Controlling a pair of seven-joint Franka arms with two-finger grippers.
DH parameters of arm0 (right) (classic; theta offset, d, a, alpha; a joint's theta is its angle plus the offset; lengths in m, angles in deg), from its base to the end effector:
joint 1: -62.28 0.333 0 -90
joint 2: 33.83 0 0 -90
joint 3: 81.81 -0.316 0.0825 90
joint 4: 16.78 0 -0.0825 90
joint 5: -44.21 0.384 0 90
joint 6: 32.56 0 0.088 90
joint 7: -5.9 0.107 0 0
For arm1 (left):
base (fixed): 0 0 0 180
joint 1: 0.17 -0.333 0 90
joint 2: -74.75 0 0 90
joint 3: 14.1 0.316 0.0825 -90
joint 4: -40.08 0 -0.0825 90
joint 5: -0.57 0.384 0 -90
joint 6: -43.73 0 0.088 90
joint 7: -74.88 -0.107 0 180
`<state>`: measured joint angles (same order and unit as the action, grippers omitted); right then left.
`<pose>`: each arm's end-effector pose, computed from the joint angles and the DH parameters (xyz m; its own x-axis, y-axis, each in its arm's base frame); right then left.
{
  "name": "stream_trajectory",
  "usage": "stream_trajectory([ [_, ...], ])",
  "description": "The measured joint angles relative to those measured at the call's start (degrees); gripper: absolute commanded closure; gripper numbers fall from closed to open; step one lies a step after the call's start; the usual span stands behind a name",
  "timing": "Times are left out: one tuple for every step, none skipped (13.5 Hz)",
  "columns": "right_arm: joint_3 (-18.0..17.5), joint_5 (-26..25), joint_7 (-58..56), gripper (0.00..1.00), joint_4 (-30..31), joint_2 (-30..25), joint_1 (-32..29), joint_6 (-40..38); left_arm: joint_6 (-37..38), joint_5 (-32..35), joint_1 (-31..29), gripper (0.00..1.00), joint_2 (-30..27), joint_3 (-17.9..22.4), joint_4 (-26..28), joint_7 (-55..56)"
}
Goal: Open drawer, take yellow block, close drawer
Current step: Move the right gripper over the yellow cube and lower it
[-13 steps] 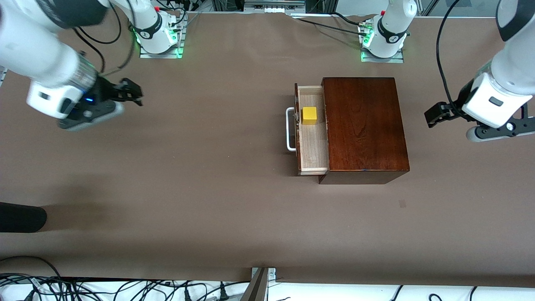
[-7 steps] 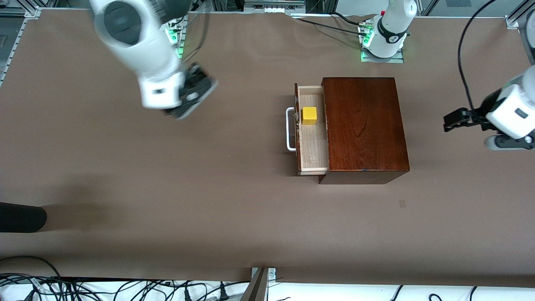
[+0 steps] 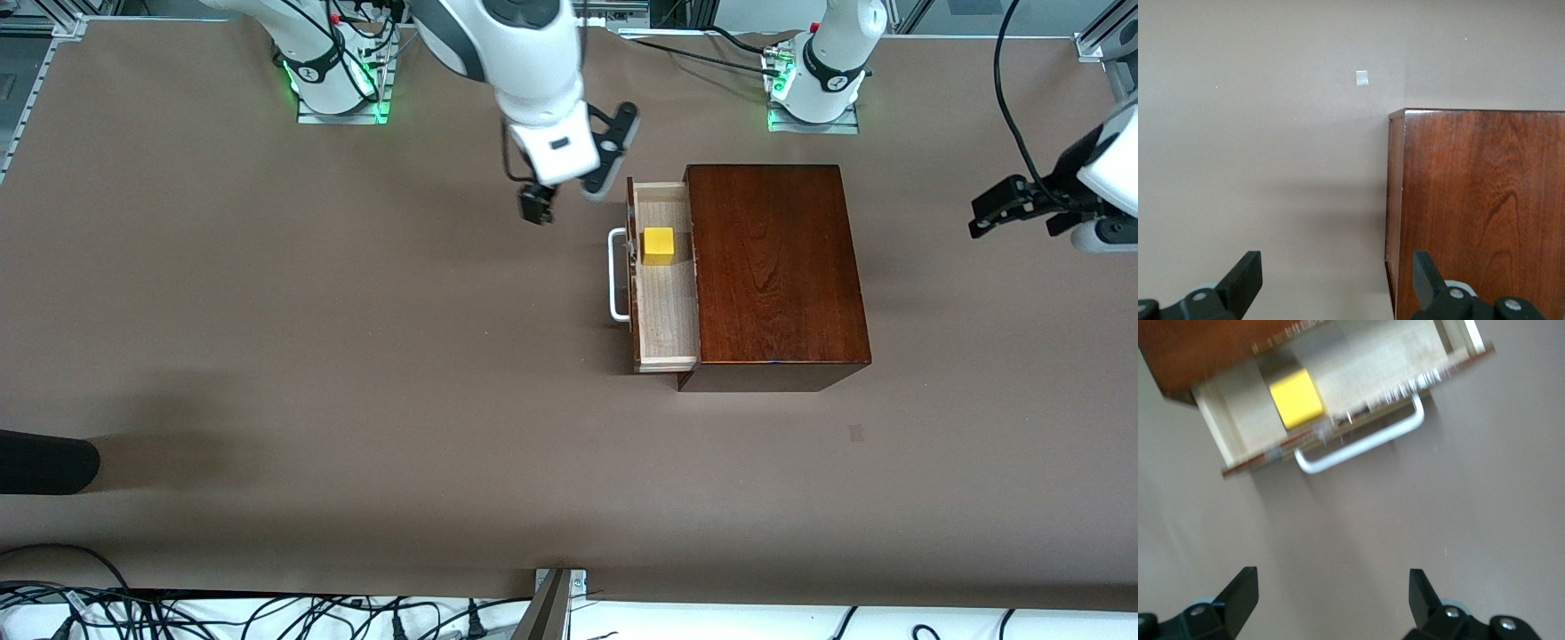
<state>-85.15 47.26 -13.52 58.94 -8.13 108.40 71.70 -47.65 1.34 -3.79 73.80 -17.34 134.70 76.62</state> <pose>0.4558 0.5276 0.4849 0.3782 0.9229 0.0724 0.9254 -0.3747 -0.0565 0.5494 0.0048 0.5976 0.9985 0.0367 -0.0395 0.0361 -0.9992 -0.0156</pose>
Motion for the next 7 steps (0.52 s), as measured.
stream_trajectory([
  [-0.76,-0.02,-0.14,0.0,-1.04,2.02,1.0,1.64,0.01,0.0,0.13,0.0,0.0,-0.04,0.01,0.0],
  [-1.15,-0.61,-0.16,0.0,-1.96,3.9,2.53,2.89,0.01,0.0,0.17,0.0,0.06,-0.04,0.01,0.0],
  [-1.32,-2.09,-0.16,0.0,-2.81,5.53,4.29,3.89,0.01,0.0,0.17,0.0,0.09,-0.04,0.01,0.0],
  [-1.36,-3.91,-0.16,0.0,-3.53,6.91,6.1,5.04,0.01,0.0,0.17,0.0,0.08,-0.04,0.01,0.0],
  [-1.37,-5.4,-0.12,0.0,-4.1,8.06,7.66,6.26,-0.01,0.0,0.18,0.0,0.08,-0.04,0.0,0.0],
  [-1.37,-6.26,-0.12,0.0,-4.55,9.08,8.64,7.5,-0.01,0.0,0.25,0.0,0.08,-0.05,-0.01,0.0],
  [-1.35,-6.59,-0.13,0.0,-4.8,9.91,8.96,8.63,-0.01,0.0,0.4,0.0,0.08,-0.07,-0.01,0.0],
])
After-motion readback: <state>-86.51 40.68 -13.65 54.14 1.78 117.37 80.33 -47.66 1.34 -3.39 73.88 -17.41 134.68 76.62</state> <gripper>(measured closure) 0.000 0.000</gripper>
